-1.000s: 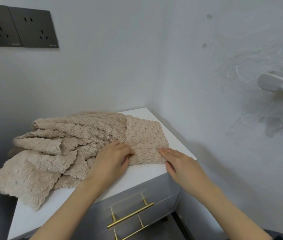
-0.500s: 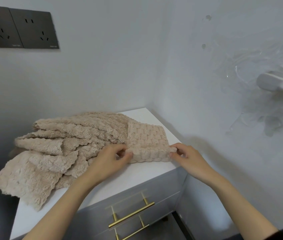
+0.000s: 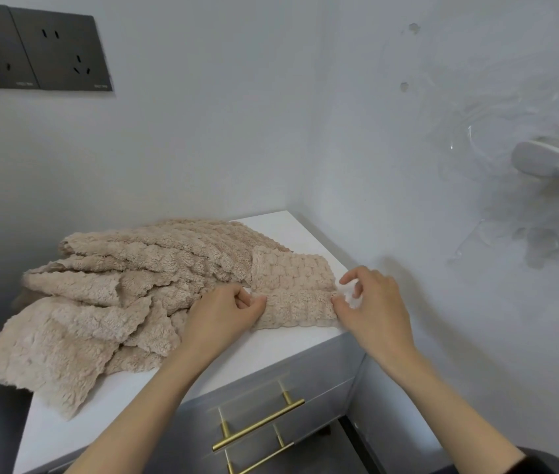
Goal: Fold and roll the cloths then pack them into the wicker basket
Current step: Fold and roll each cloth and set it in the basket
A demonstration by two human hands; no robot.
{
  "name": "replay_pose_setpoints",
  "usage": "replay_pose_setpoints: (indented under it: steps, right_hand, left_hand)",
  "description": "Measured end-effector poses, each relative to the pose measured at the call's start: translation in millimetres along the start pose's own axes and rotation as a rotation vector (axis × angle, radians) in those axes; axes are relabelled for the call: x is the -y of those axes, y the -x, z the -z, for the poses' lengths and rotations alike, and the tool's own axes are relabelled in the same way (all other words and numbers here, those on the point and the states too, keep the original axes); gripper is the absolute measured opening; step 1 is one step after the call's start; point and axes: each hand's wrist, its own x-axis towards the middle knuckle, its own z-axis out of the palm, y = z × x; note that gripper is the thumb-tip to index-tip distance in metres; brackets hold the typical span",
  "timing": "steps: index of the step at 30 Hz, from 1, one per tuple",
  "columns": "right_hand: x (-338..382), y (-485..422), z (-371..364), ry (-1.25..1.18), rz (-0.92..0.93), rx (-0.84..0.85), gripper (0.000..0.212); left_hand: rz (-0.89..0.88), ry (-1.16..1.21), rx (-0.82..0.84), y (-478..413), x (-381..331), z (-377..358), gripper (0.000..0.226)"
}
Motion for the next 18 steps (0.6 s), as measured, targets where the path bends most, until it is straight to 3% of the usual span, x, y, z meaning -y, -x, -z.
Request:
replay_pose_setpoints:
  steps: [4,7,18]
  right_hand:
    - [23,14,-8,0.042,0.464,-0.075,0.043]
    - [38,27,-22,0.137,0.609,-0.001,0.051]
    - [32,32,-24,0.244,0.559,0.232,0.056]
  left_hand:
    - [0.01,-0.02,0.008,-2,-1,0,0.029]
    - [0.019,-0.023,0.009,-3,-2,0,0.029]
    - [0.029,-0.046,0.005,-3,-2,-2,0.028]
